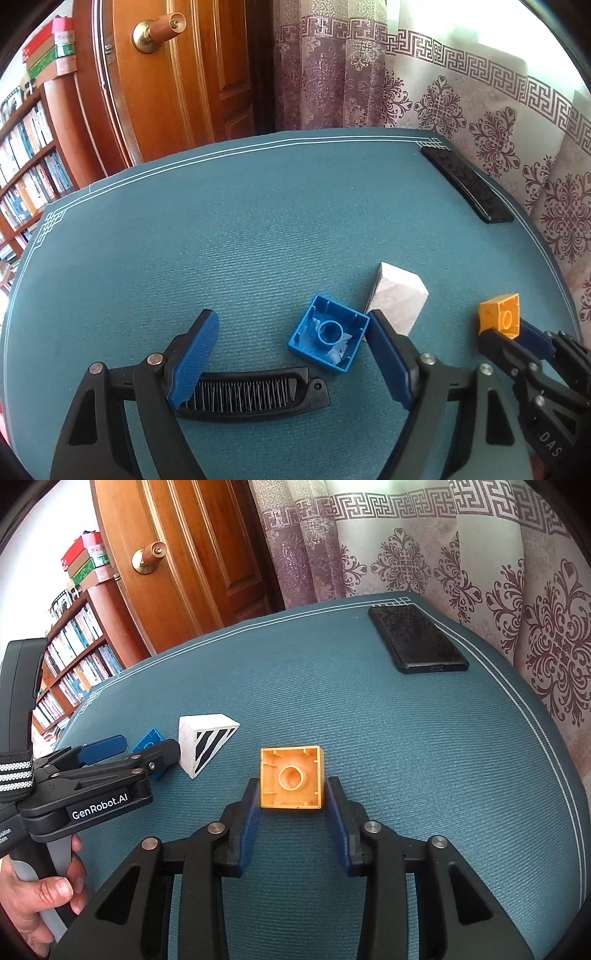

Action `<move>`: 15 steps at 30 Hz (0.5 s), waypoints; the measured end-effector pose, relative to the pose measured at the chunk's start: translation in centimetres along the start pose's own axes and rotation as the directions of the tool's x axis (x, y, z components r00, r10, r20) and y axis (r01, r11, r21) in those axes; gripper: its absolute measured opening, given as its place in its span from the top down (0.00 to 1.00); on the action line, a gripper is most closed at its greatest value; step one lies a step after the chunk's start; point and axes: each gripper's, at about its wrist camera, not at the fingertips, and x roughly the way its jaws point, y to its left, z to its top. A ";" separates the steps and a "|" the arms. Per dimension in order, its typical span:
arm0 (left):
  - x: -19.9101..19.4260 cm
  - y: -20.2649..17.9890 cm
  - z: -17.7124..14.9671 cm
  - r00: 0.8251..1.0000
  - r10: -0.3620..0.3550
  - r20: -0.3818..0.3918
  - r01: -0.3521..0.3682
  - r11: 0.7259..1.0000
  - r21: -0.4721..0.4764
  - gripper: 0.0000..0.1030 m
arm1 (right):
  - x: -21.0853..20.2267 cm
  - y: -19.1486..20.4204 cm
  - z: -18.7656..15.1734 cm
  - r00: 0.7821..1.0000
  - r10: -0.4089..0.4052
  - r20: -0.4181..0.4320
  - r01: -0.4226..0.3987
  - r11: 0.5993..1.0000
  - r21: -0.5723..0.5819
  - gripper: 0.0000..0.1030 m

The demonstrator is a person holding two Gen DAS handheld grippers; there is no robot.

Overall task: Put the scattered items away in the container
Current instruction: 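Grasp the yellow block with the right tool while the left tool grasps the blue block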

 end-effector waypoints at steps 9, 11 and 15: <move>0.1 -0.5 -0.6 1.000 0.001 0.014 -0.002 0.999 0.041 0.57 | 0.0 -0.1 0.0 1.000 0.000 0.000 0.000 1.000 -0.001 0.63; -0.1 -0.5 -0.6 1.000 0.004 0.020 -0.005 0.999 0.033 0.62 | -0.1 -0.1 0.0 1.000 0.001 0.000 -0.001 1.000 -0.001 0.64; -0.9 -0.3 -0.7 0.999 0.015 0.052 -0.016 1.000 0.017 0.63 | -0.1 -0.1 0.1 1.000 0.002 0.001 -0.002 1.000 0.000 0.64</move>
